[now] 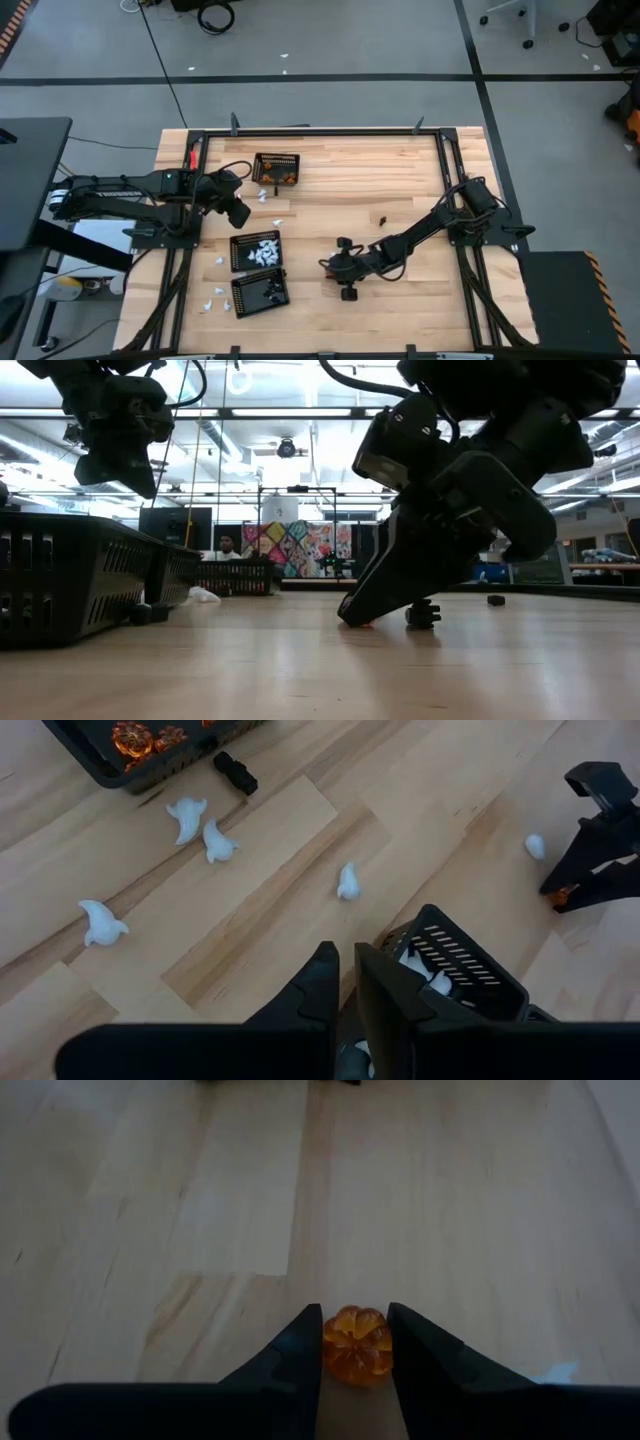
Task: Sort Halloween decoration
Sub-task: Put the orange pumpkin toy into the top black bin
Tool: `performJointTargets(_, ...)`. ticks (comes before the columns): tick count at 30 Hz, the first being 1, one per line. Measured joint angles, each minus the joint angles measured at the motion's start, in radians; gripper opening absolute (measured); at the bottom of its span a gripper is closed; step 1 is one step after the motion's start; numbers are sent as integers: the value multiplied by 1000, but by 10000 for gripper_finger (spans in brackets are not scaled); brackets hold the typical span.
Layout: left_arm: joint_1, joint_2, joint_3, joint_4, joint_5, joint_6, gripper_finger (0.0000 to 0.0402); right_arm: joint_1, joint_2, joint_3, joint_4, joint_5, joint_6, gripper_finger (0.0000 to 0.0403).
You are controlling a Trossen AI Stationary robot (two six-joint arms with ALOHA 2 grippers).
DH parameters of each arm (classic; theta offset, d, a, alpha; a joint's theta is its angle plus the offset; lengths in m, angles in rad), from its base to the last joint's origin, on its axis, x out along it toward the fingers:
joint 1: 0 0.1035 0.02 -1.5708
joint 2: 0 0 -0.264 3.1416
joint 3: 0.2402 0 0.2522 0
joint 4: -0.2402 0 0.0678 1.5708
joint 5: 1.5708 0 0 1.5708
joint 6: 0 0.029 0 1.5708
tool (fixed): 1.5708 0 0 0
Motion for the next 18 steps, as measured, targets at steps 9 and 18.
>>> performJointTargets(9, 0, 0, 0, 0, 1, 9, 43, -37, 7, 67, -36, -15, -56, 103)
performJointTargets(18, 0, 0, 0, -19, 1, 10, 43, -113, 6, 153, -52, -21, -126, 98)
